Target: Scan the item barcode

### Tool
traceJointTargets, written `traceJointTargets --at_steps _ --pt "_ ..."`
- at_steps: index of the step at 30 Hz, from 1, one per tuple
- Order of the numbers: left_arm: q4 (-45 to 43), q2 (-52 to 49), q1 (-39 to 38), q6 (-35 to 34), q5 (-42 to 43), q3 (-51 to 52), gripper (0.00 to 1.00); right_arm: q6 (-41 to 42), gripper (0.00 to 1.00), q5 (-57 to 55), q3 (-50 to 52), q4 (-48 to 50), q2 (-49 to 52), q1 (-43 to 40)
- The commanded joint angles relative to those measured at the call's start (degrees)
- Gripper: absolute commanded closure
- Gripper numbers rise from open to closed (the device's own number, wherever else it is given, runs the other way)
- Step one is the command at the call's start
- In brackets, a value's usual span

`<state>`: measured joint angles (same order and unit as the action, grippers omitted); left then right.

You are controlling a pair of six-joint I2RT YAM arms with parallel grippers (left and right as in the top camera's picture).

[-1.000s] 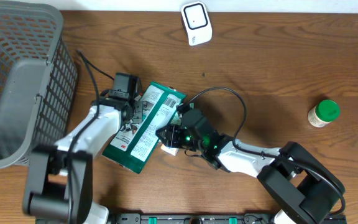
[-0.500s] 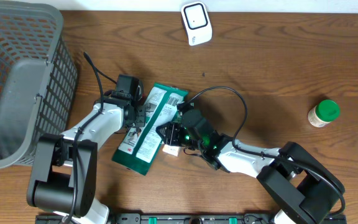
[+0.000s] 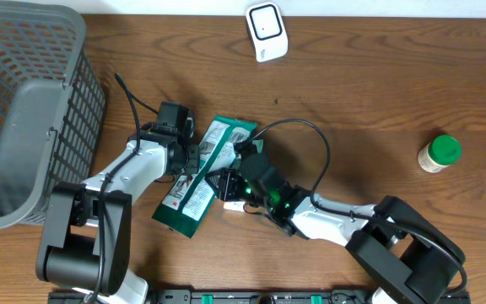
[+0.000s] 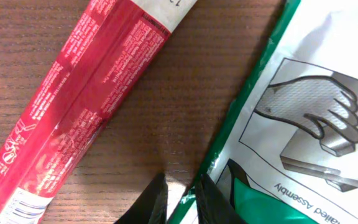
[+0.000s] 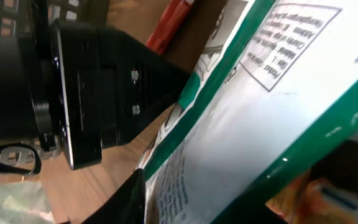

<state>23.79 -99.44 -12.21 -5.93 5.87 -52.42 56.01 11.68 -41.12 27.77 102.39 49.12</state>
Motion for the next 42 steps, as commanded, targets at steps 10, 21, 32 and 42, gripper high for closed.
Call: traceJointTargets --at_steps 10,21,32,42 --pt "0.85 0.44 -0.09 0.31 1.25 0.00 0.81 -3.67 0.99 -10.21 0.15 0.55 2.19 1.20" --pt "0.55 17.57 2.58 -0.35 0.79 -1.11 0.81 -22.95 0.99 12.13 -0.11 -1.75 -6.01 -3.39" --pt "5.81 38.21 8.24 -4.44 13.46 -1.11 0.50 -25.07 0.99 42.97 -0.11 -4.63 -14.60 -19.41" --pt "9.60 38.91 9.68 4.74 35.74 -1.11 0.32 -24.74 0.99 66.55 -0.11 1.88 -15.28 -29.42"
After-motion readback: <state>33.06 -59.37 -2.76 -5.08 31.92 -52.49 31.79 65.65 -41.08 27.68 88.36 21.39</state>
